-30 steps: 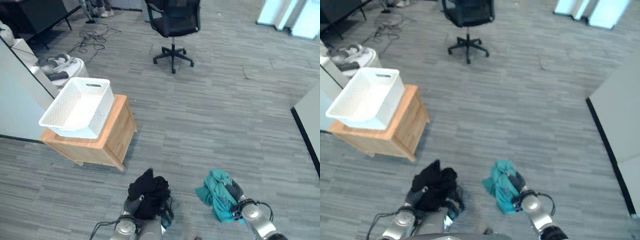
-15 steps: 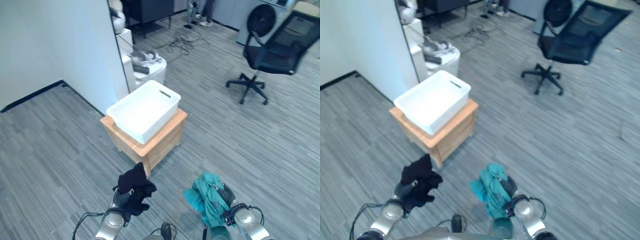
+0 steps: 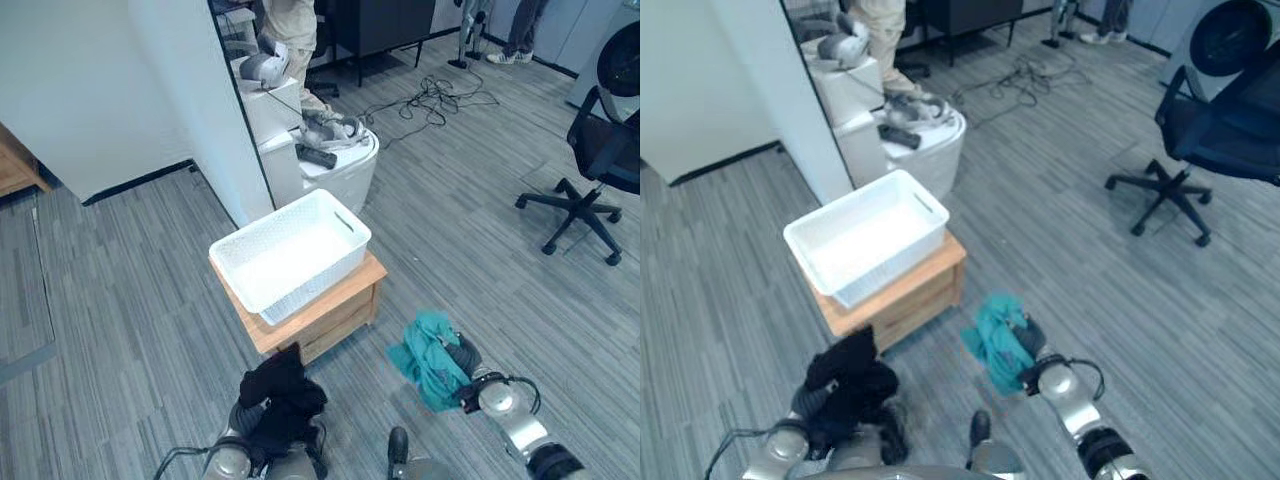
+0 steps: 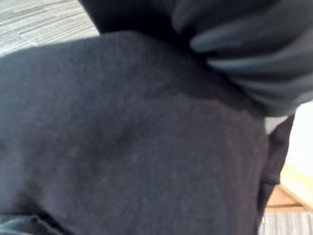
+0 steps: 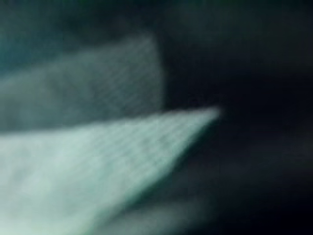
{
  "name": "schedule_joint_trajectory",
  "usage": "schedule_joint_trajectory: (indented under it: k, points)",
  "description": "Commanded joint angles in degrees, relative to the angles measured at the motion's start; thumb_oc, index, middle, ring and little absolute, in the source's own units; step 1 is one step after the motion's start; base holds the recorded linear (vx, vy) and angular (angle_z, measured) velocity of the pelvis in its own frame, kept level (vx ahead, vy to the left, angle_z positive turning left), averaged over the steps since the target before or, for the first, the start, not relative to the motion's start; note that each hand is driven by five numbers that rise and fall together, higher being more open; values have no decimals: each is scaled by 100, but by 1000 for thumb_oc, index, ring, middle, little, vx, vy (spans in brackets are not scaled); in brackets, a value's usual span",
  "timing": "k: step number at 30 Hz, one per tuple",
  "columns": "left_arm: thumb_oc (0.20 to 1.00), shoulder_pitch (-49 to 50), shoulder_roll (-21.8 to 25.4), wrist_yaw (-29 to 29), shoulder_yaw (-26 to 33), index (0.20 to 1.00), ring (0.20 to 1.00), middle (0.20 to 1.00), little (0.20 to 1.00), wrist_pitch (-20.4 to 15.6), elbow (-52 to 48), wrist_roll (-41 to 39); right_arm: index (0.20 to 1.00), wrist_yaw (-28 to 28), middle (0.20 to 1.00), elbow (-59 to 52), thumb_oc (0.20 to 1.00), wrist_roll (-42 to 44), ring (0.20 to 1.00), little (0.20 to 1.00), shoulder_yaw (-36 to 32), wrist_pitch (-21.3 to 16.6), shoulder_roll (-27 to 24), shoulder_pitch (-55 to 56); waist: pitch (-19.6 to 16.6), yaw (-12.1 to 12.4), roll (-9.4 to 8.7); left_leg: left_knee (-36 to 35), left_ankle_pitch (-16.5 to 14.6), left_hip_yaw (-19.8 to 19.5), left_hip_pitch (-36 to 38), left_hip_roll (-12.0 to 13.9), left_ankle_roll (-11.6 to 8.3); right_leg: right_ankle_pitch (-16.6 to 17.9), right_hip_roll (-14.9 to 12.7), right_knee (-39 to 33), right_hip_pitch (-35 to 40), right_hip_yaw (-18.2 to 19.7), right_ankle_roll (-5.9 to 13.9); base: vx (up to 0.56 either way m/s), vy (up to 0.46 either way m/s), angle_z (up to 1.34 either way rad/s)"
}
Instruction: Tidy up the quilt and then pick up the clothes from the bed and put them into the laundry hamper.
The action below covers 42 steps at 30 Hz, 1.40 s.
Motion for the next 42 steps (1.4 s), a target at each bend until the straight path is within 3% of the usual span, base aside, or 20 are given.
schedule_joint_trajectory:
  k: [1, 2, 3, 4, 5, 8, 9, 10, 11, 12, 14, 18, 20, 26, 32, 34, 37, 42]
  points:
    - [200, -153, 316, 75, 1, 200, 200, 200, 200, -183, -236, 113, 200, 2, 200, -679, 200, -279, 200, 200, -156, -275, 54, 107, -26, -69, 25, -508, 29, -176, 575, -385, 39, -606, -574, 367, 490, -381, 569, 142, 73, 12]
    - [200, -175, 350, 49, -28, 200, 200, 200, 200, -141, -189, 162, 200, 5, 200, -745, 200, -301, 200, 200, -203, -279, 74, 171, -42, -128, 3, -739, 5, -270, 715, -520, 143, -633, -622, 868, 381, -484, 630, 219, 172, 43]
    - [200, -206, 424, 6, -63, 200, 200, 200, 200, -134, -165, 245, 200, 55, 200, -816, 200, -259, 200, 200, -194, -335, 173, 264, 27, -245, 3, -1080, -113, -243, 1092, -711, 333, -365, -775, 1950, 7, -550, 919, 123, 146, 56]
    - [200, -205, 426, 6, -58, 200, 200, 200, 200, -136, -165, 246, 200, 55, 200, -813, 200, -258, 200, 200, -190, -337, 175, 260, 30, -245, -8, -1112, -111, -237, 1108, -743, 351, -386, -806, 2008, -19, -534, 942, 130, 165, 53]
    - [200, -257, 492, 49, -85, 200, 200, 200, 200, -71, -177, 294, 200, 55, 200, -865, 200, -281, 200, 200, -186, -338, 260, 275, 165, -388, 6, -1338, -158, -355, 1391, -775, 414, 57, -964, 3105, -604, -342, 1206, 49, 64, 9]
    - [200, -266, 503, 34, -83, 200, 200, 200, 200, -81, -184, 313, 200, 52, 200, -941, 200, -257, 200, 200, -213, -359, 288, 305, 197, -448, 11, -1358, -187, -442, 1461, -758, 409, 76, -1075, 3283, -859, -178, 1213, 162, -12, 50]
    - [200, -220, 504, -3, -96, 200, 200, 200, 200, -84, -163, 323, 200, 29, 200, -1078, 200, -223, 200, 200, -243, -406, 258, 359, 169, -483, 1, -1358, -253, -564, 1492, -720, 364, -105, -1146, 2741, -903, -132, 1057, 132, -71, 65]
    - [200, -216, 503, -3, -98, 200, 200, 200, 200, -84, -164, 323, 200, 30, 200, -1082, 200, -222, 200, 200, -243, -406, 255, 366, 164, -495, 9, -1358, -252, -578, 1489, -711, 360, -103, -1138, 2721, -886, -153, 1051, 159, -195, 60]
    - [200, -148, 526, -35, -116, 200, 200, 200, 200, -109, -158, 392, 200, 62, 200, -1252, 200, -212, 200, 200, -229, -447, 203, 397, 123, -503, 0, -1358, -150, -711, 1372, -669, 316, -147, -1035, 1898, -882, 65, 859, 34, -130, 52]
    - [200, -145, 525, -34, -116, 200, 200, 200, 200, -110, -158, 392, 200, 63, 200, -1252, 200, -211, 200, 200, -228, -447, 202, 400, 116, -514, 10, -1358, -147, -721, 1366, -658, 312, -131, -1022, 1865, -865, 46, 854, 99, -206, 72]
    - [200, -188, 573, -36, -147, 200, 200, 200, 200, -158, 43, 471, 200, 27, 200, -1537, 200, -222, 200, 200, -271, -496, 83, 391, 76, -508, -43, -1358, -178, -1175, 1300, -670, 204, -61, -948, 811, -785, 827, 863, 136, -231, 103]
    - [200, -279, 627, -59, -138, 200, 200, 200, 200, -177, 209, 533, 200, -58, 200, -1874, 200, -498, 200, 200, -303, -501, -119, 239, -93, -429, -119, -1358, -207, -1306, 1315, -702, 166, 69, -1019, 449, -550, 817, 920, 150, -162, 130]
    - [200, -154, 602, -113, -41, 200, 200, 200, 200, -187, -76, 495, 200, -154, 200, -2496, 200, -777, 200, 200, -529, -545, -573, -44, -174, -387, -101, -1358, -272, -1333, 1423, -648, 117, 40, -982, 150, -245, 634, 924, 147, -136, 51]
    - [200, 29, 562, -147, 37, 200, 200, 200, 200, -208, -221, 390, 200, -225, 200, -3305, 200, -906, 200, 200, -552, -597, -1097, -1019, -270, -291, -69, -1358, -202, -1304, 1448, -519, 31, -32, -905, 11, -106, 503, 875, 88, -98, -13]
    - [200, -361, 594, -71, -156, 200, 200, 200, 200, -339, 335, -136, 200, -343, 200, -3051, 200, -1058, 200, 200, 526, -485, -1052, -3510, -38, -100, -31, -1358, -3, -1366, 1186, -365, -111, -62, -780, 11, -309, 477, 783, -10, -102, -7]
    - [200, -472, 628, -19, -206, 200, 200, 200, 200, -369, 355, -219, 200, -372, 200, -2940, 200, -1096, 200, 200, 649, -456, -991, -3795, 35, -81, -4, -1358, 31, -1382, 1102, -344, -133, -45, -778, 11, -394, 487, 776, -103, -70, 14]
    - [200, -769, 832, 51, -270, 200, 200, 200, 200, -536, 97, -480, 200, -550, 200, -2144, 200, -1207, 200, 200, 1086, -371, -996, -4957, 379, 31, 200, -1358, 200, -1435, 636, -301, -199, 46, -799, 11, -878, 513, 759, -134, -46, 8]
    - [200, -973, 982, 225, -287, 200, 200, 200, 200, -734, -128, -689, 200, -680, 200, -1224, 200, -1131, 200, 200, 1363, -299, -941, -5659, 596, 162, 428, -1358, 334, -1450, 203, -282, -261, 147, -833, 11, -1327, 532, 789, -83, -12, 9]
